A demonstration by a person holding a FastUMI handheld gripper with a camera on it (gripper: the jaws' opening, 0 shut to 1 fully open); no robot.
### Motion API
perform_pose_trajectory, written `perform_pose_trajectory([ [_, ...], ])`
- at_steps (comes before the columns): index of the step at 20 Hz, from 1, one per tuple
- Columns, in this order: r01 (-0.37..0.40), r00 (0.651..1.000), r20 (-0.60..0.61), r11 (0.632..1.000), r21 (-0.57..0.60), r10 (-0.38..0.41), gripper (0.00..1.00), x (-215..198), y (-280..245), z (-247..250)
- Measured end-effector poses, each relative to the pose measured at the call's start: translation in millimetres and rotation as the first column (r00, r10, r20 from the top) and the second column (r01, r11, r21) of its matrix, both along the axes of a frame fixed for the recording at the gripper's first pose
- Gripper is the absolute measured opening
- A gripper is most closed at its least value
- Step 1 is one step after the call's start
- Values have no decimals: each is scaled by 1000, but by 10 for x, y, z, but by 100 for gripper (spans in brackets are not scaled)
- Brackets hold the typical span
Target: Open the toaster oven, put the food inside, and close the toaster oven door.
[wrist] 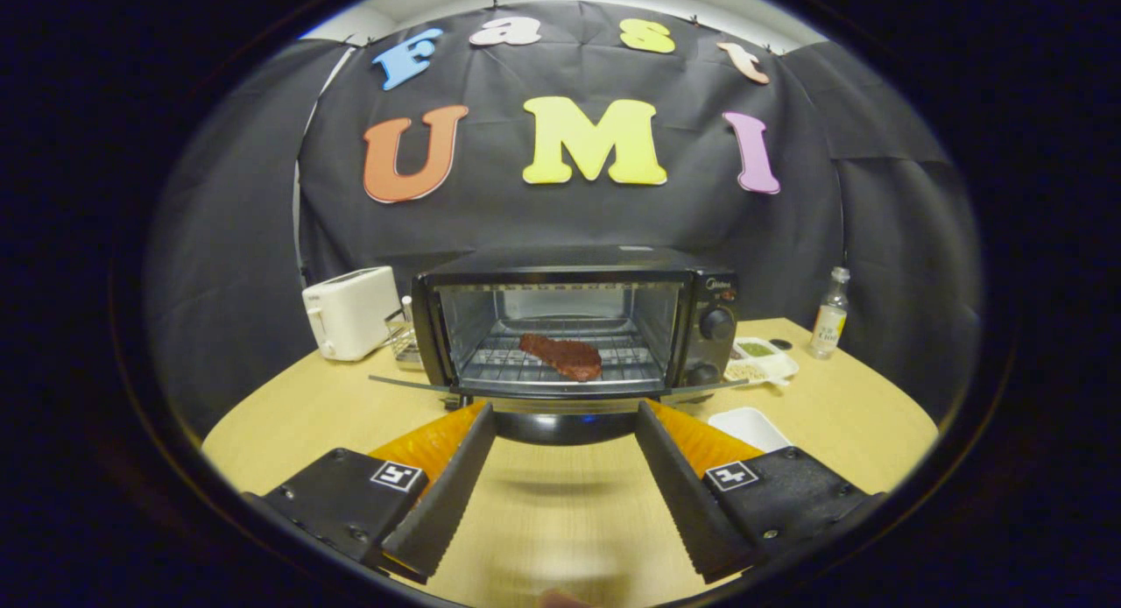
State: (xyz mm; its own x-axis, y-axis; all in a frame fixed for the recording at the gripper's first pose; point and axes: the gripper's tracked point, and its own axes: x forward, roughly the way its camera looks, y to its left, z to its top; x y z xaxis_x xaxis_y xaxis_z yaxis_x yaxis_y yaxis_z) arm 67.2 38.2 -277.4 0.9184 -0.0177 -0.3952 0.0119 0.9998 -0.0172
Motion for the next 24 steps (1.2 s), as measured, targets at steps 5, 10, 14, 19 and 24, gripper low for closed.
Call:
perform_pose_trajectory([
  [5, -9, 999, 45, 999, -34, 11, 100, 301, 11, 209],
  [10, -12, 999, 49, 999, -53, 15, 100, 468, -9, 435],
  [14, -49, 993, 104, 999, -11, 50, 100, 166, 62, 965],
  [19, -18, 979, 201, 999, -46, 27, 100, -411, -66, 1713],
  [24, -26, 954, 300, 1000, 2, 24, 100, -998, -193, 2413],
])
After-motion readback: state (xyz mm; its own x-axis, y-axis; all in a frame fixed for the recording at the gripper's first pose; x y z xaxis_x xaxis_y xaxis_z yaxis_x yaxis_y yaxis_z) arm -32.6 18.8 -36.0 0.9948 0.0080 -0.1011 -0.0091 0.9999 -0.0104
